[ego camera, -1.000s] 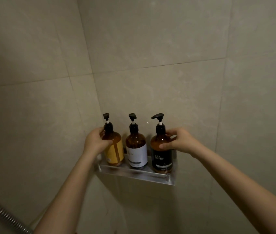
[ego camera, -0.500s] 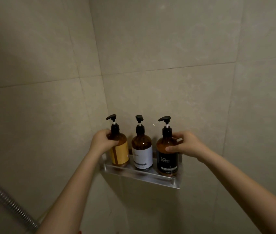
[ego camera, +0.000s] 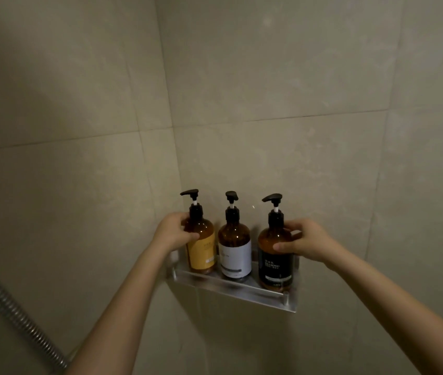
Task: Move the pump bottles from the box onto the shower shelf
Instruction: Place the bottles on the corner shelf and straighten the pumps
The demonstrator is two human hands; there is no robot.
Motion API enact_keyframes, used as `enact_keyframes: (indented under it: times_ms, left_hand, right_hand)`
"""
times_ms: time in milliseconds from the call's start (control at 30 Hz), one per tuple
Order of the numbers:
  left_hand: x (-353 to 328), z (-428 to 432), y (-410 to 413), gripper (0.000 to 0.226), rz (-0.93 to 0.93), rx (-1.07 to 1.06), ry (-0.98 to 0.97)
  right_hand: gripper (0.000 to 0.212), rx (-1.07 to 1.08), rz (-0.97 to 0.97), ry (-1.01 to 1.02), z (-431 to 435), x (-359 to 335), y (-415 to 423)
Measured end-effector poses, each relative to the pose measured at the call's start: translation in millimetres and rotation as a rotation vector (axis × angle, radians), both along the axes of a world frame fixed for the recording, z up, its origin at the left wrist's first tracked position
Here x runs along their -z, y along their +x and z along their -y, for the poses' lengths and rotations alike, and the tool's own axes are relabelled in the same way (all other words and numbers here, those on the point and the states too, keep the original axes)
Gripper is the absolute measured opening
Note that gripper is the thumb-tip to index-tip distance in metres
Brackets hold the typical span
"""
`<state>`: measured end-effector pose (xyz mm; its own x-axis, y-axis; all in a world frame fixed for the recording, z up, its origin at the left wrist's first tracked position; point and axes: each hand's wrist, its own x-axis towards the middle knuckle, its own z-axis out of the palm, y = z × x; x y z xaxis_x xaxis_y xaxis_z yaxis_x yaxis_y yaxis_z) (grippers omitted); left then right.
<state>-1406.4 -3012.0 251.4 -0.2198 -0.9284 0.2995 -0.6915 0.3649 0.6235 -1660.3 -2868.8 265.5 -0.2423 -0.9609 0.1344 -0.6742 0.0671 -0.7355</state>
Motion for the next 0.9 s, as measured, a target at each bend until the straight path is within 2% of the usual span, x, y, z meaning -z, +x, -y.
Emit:
enact_keyframes:
  times_ms: [133, 267, 467, 567, 633, 733, 900]
  left_hand:
    - [-2.5, -2.6, -3.3, 0.047, -0.067, 0.011, 0.018]
    - [4.1, -5.8, -5.5, 0.052, -0.071, -0.07, -0.121]
    - [-11.7, 0.6, -3.0, 0.04, 0.108, -0.073, 0.001]
    - [-11.8, -2.4, -4.2, 0.025, 0.035, -0.058, 0.015]
    - [-6.5, -7.2, -5.7, 0.033, -0.061, -0.058, -0.024]
    - [-0.1, -7.9, -5.7, 0.042, -0.083, -0.083, -0.073]
    - [-12.9, -0.7, -1.8, 0.053, -0.035, -0.019, 0.116]
  right_hand:
    - [0.052, -0.001, -0.01, 0.017, 0.2, -1.5, -0.9]
    - [0.05, -0.007, -0.009, 0.031, 0.0, -3.9, -0.8]
    - [0.051, -0.015, -0.011, 0.023, -1.2, -4.7, -1.2]
    - [0.052, -0.01, -0.012, 0.025, -0.8, -4.9, -1.0]
    - [0.051, -0.011, -0.011, 0.029, -0.2, -4.8, -1.3]
    - [0.051, -0.013, -0.013, 0.034, 0.3, -4.4, -1.5]
    - [0.051, -0.014, -0.024, 0.03, 1.5, -3.9, -2.3]
